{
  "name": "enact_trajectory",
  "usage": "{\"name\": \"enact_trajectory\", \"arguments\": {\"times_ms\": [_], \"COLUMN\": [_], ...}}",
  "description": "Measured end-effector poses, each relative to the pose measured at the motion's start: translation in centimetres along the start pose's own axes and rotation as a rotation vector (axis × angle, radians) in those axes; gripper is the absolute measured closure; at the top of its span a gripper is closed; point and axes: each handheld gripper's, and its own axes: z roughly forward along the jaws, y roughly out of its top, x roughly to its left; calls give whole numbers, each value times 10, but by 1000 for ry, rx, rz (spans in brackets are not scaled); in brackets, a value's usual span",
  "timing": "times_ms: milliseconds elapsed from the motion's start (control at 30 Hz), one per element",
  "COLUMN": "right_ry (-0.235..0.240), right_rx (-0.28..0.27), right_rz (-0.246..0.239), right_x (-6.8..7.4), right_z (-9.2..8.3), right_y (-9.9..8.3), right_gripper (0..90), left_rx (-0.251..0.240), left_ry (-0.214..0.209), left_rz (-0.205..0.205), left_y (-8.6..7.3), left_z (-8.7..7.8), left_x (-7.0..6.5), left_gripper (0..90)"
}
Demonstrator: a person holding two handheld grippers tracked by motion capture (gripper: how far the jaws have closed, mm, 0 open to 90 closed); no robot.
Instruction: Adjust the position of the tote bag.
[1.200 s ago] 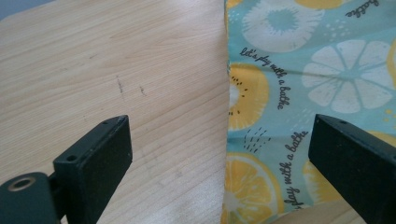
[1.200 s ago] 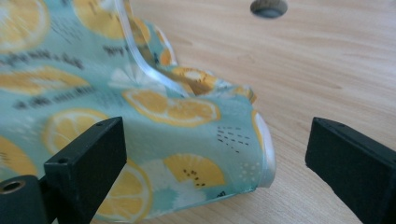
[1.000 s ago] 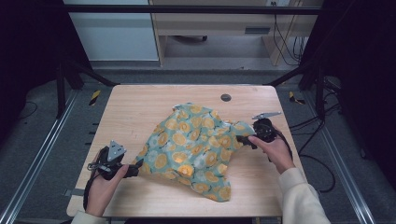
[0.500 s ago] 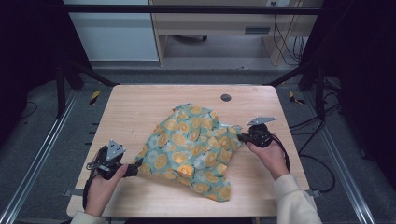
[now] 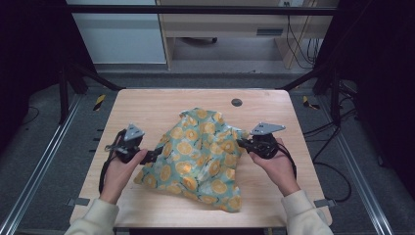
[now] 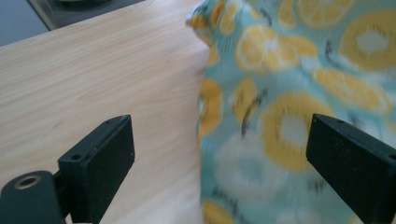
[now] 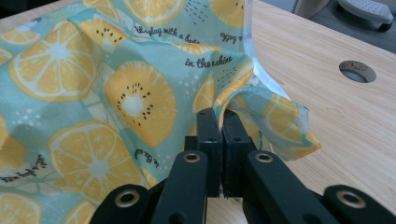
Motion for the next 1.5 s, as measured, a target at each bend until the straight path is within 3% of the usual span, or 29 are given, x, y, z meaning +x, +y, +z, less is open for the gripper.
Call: {"name": "enact_trajectory", "arguments": {"times_ms": [100,300,367,500,567,867,1167,1300,1367,1400,1433,1500], "right_ry": [4,12,12,11,9,15,25,27,27,28,27,25], "right_rx": [-7,-12,-8,-9,-9,-18,-16,-16,-16,-16,-18,-19], "right_rz": [1,-14,-18,-28,-33,-39,-50,-51,-52,-54,-54,-54], "right_x": [-1,-1,0,1,1,2,4,4,4,4,4,4], "right_z": [1,0,0,-3,-4,-5,-4,-4,-4,-4,-5,-6], "right_y": [0,1,1,1,2,4,5,5,6,6,6,6], "right_gripper": [886,883,882,880,880,876,877,877,877,878,878,879], "left_rx": [12,32,39,55,72,82,162,188,207,213,228,224], "left_ry": [-14,-49,-49,-62,-59,-45,-54,-63,-73,-77,-72,-94], "left_rz": [-4,-65,-62,-76,-62,-74,-86,-88,-90,-78,-52,-44], "left_y": [28,53,58,62,62,61,58,57,56,56,55,53], "left_z": [23,52,59,73,79,84,99,103,105,105,105,105], "left_x": [-2,-4,-5,-10,-12,-11,-12,-14,-16,-17,-18,-19], "left_gripper": [71,67,73,72,73,94,108,196,308,382,534,680]}}
